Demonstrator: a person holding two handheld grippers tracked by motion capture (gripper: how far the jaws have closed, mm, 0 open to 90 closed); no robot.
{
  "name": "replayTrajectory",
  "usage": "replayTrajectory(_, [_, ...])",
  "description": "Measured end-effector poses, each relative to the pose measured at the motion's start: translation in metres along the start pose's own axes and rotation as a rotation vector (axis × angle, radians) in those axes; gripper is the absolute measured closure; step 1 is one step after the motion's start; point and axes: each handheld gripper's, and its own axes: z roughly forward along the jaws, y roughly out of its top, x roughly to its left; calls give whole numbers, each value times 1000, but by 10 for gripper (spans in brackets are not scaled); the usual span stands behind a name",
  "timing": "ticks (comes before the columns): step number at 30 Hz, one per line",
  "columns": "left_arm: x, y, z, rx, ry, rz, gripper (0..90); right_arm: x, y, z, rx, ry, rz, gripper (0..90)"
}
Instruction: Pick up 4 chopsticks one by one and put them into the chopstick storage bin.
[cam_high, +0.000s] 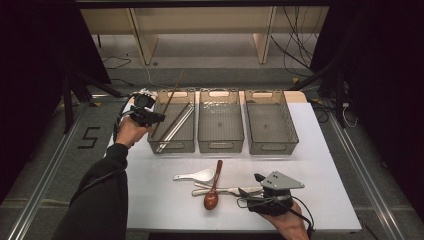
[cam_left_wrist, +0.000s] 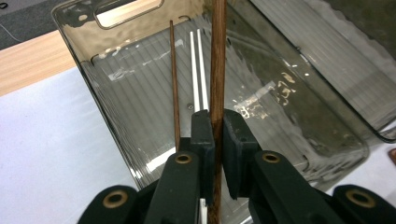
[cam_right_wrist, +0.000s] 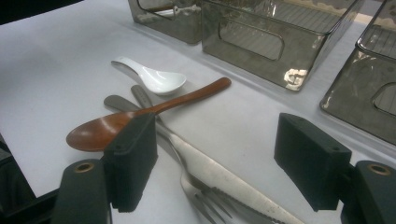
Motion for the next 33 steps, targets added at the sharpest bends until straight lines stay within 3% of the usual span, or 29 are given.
replayTrajectory(5, [1,-3,6,2,8,-11,831,0,0,0,4,2,1,306])
replayTrajectory(9, [-1,-5,10,19,18,7,830,0,0,1,3,3,-2,306])
replayTrajectory(11, [0,-7,14,23,18,-11,830,1,0,0,3,1,-5,306])
replayTrajectory(25, [3,-15,25,75,17,-37,821,1,-1,1,4,3,-3,307])
replayTrajectory(28, [3,-16,27,85,40,-45,786,1,0,0,3,3,-5,307])
replayTrajectory(33, [1,-17,22,79,26,-50,685,0,-1,0,1,1,0,306])
